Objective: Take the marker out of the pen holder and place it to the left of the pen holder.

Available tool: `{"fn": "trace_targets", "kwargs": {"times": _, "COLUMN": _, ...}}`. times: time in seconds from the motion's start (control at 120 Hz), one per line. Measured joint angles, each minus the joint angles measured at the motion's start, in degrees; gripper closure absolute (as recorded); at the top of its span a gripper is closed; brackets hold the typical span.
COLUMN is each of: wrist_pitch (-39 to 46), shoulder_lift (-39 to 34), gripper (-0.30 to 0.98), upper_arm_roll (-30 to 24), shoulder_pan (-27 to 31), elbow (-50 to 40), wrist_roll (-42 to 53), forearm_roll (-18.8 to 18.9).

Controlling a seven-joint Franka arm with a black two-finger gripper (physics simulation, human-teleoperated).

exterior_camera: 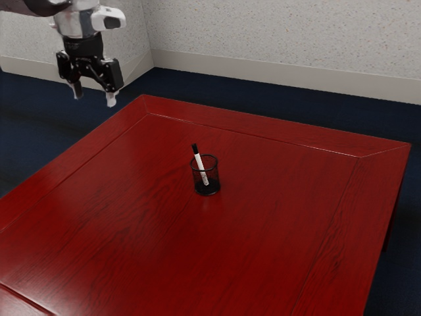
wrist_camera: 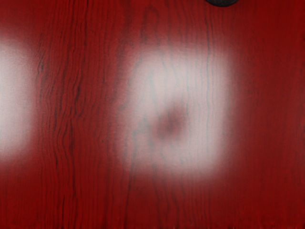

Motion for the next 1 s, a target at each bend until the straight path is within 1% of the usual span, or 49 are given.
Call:
{"fn": "trace_targets", "kwargs": {"times": 0.125, "wrist_pitch": 2.3, "shoulder_lift": 2.5, "gripper": 0.00, "upper_arm_roll": 0.0, "shoulder_pan": -2.6, "elbow": 0.5, "wrist_roll": -0.7, "forearm_roll": -1.7}}
{"fn": "trace_targets", "kwargs": {"times": 0.2, "wrist_pitch": 5.4, "shoulder_lift": 7.9, "gripper": 0.00, "upper_arm_roll": 4.6, "shoulder_pan": -8.7, "elbow": 0.5, "wrist_roll": -1.2, "forearm_roll": -2.1}}
{"fn": "trace_targets", "kwargs": {"times": 0.275, "wrist_pitch": 8.4, "shoulder_lift": 15.5, "gripper": 0.00, "upper_arm_roll": 6.5, "shoulder_pan": -10.2, "elbow": 5.2, "wrist_roll": -2.2, "forearm_roll": 1.2}}
{"fn": "trace_targets", "kwargs": {"times": 0.342, "wrist_pitch": 11.1, "shoulder_lift": 19.9, "gripper": 0.00, "upper_arm_roll": 7.3, "shoulder_pan": -10.7, "elbow": 7.9, "wrist_roll": -3.7, "forearm_roll": 3.2}}
{"fn": "trace_targets", "kwargs": {"times": 0.367, "wrist_pitch": 11.9, "shoulder_lift": 21.5, "gripper": 0.00, "upper_arm_roll": 7.7, "shoulder_pan": -10.9, "elbow": 9.4, "wrist_roll": -4.3, "forearm_roll": 3.6}}
{"fn": "trace_targets", "kwargs": {"times": 0.417, "wrist_pitch": 12.0, "shoulder_lift": 26.8, "gripper": 0.00, "upper_arm_roll": 9.3, "shoulder_pan": -12.4, "elbow": 16.4, "wrist_roll": -5.3, "forearm_roll": 4.4}}
{"fn": "trace_targets", "kwargs": {"times": 0.45, "wrist_pitch": 12.0, "shoulder_lift": 29.4, "gripper": 0.00, "upper_arm_roll": 10.7, "shoulder_pan": -13.4, "elbow": 19.5, "wrist_roll": -5.9, "forearm_roll": 4.8}}
{"fn": "trace_targets", "kwargs": {"times": 0.5, "wrist_pitch": 12.4, "shoulder_lift": 32.0, "gripper": 0.00, "upper_arm_roll": 12.4, "shoulder_pan": -13.8, "elbow": 21.7, "wrist_roll": -6.7, "forearm_roll": 5.1}}
{"fn": "trace_targets", "kwargs": {"times": 0.558, "wrist_pitch": 13.8, "shoulder_lift": 34.9, "gripper": 0.00, "upper_arm_roll": 13.4, "shoulder_pan": -13.1, "elbow": 22.6, "wrist_roll": -7.6, "forearm_roll": 5.1}}
{"fn": "trace_targets", "kwargs": {"times": 0.617, "wrist_pitch": 16.3, "shoulder_lift": 38.9, "gripper": 0.00, "upper_arm_roll": 13.6, "shoulder_pan": -12.5, "elbow": 23.0, "wrist_roll": -8.4, "forearm_roll": 4.4}}
{"fn": "trace_targets", "kwargs": {"times": 0.667, "wrist_pitch": 19.3, "shoulder_lift": 42.8, "gripper": 0.00, "upper_arm_roll": 13.7, "shoulder_pan": -12.8, "elbow": 24.8, "wrist_roll": -9.1, "forearm_roll": 3.2}}
{"fn": "trace_targets", "kwargs": {"times": 0.75, "wrist_pitch": 23.1, "shoulder_lift": 48.2, "gripper": 0.00, "upper_arm_roll": 13.8, "shoulder_pan": -13.8, "elbow": 30.8, "wrist_roll": -10.1, "forearm_roll": -0.7}}
{"fn": "trace_targets", "kwargs": {"times": 0.825, "wrist_pitch": 27.6, "shoulder_lift": 51.5, "gripper": 0.00, "upper_arm_roll": 13.7, "shoulder_pan": -14.5, "elbow": 33.1, "wrist_roll": -10.7, "forearm_roll": -3.2}}
{"fn": "trace_targets", "kwargs": {"times": 0.917, "wrist_pitch": 33.7, "shoulder_lift": 54.2, "gripper": 0.00, "upper_arm_roll": 13.8, "shoulder_pan": -15.1, "elbow": 33.7, "wrist_roll": -10.2, "forearm_roll": -4.5}}
{"fn": "trace_targets", "kwargs": {"times": 1.0, "wrist_pitch": 38.6, "shoulder_lift": 55.6, "gripper": 0.00, "upper_arm_roll": 13.9, "shoulder_pan": -15.7, "elbow": 33.8, "wrist_roll": -9.5, "forearm_roll": -4.7}}
